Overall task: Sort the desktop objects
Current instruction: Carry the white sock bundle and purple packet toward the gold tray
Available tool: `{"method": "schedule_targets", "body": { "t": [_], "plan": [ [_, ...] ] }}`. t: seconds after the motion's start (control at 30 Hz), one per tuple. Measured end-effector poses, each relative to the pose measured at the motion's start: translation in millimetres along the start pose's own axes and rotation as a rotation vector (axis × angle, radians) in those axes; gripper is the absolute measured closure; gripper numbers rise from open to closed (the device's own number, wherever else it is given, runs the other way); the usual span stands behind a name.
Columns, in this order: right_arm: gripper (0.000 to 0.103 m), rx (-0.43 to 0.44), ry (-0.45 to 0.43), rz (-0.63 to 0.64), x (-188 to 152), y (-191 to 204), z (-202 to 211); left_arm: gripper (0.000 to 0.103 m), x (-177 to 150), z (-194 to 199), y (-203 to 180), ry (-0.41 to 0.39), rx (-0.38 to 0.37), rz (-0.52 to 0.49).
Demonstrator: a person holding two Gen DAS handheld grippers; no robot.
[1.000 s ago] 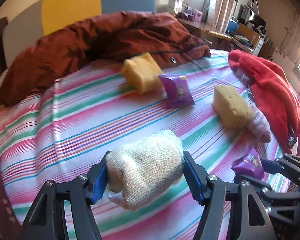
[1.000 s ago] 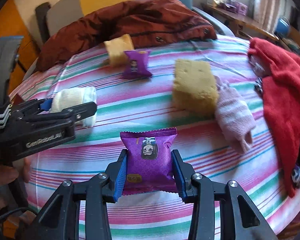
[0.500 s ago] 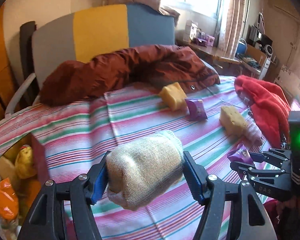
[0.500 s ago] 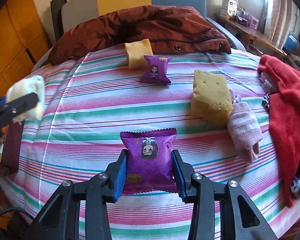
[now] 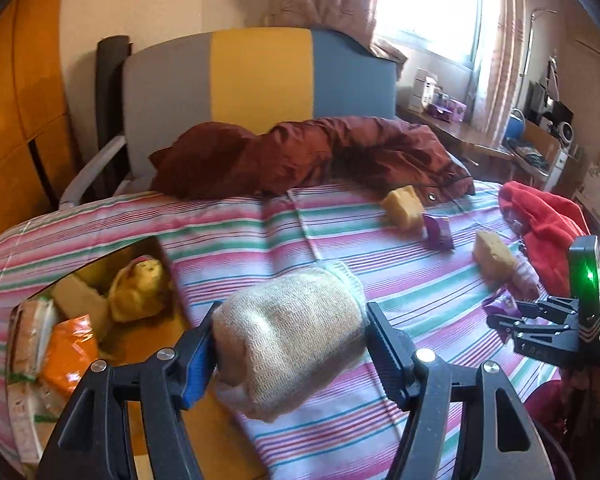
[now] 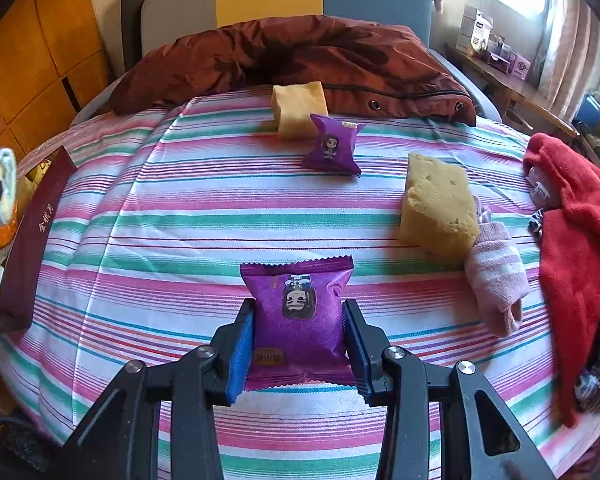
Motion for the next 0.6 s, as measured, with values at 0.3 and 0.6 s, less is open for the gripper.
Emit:
{"method": "schedule_targets", "body": {
  "t": [0.3,0.6],
  "plan": [
    [0.060,0.042,-0.024,0.014,2,18,10,0.034,-19,17,45,-0.016,0.059,0.070],
    [0.060,0.157,-0.105,0.145,13,103,42,0.034,-40,30,86,-0.028,0.114,0.142]
  ]
}}
Point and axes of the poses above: each gripper's, at about its wrist camera, not at the fingertips, and z roughly against the way its jaws point, y to its left, x to its top, the point moved 2 cm from there along -z, roughly the way its jaws point, and after that the axes turned 11 degrees about y, right-handed, at the moved point
